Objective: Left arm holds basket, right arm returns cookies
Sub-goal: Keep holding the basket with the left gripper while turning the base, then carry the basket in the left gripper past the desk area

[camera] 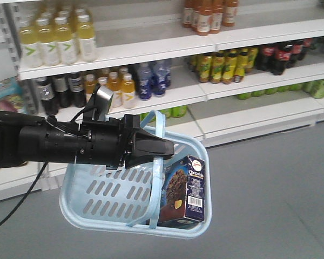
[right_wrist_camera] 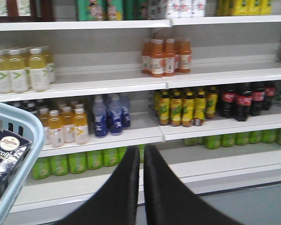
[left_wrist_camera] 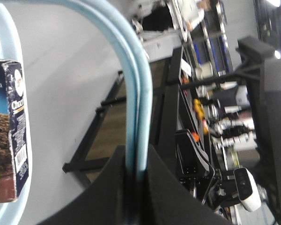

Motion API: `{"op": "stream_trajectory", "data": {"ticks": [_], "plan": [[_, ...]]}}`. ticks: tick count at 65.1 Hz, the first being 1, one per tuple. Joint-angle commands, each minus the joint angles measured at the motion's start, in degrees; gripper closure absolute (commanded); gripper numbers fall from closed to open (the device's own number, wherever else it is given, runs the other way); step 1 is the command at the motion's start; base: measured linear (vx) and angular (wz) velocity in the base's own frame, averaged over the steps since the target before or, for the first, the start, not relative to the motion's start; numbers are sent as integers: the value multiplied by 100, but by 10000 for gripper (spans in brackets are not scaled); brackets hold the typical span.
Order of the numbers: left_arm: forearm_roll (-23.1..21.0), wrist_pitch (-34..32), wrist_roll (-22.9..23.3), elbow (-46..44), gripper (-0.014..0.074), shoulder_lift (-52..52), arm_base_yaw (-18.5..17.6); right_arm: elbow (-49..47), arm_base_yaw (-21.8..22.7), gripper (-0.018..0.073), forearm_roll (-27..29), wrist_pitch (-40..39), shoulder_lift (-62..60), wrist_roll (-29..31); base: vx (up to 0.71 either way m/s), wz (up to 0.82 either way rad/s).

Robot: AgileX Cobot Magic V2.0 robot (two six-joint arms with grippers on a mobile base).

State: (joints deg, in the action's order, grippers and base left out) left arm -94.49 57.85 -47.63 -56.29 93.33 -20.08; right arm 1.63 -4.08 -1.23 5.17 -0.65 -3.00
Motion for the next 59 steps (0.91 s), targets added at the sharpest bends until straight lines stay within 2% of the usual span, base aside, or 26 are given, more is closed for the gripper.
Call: {"op": "stream_trajectory", "data": {"ticks": [1,59], "plan": [[-742,418,-55,-176,602,-289,-39,99,9,570,-20,-418,-72,-6,23,-83],[-748,418,-60,-176,602,-289,-39,99,9,570,-20,-418,-72,-6,21,-79]]}}
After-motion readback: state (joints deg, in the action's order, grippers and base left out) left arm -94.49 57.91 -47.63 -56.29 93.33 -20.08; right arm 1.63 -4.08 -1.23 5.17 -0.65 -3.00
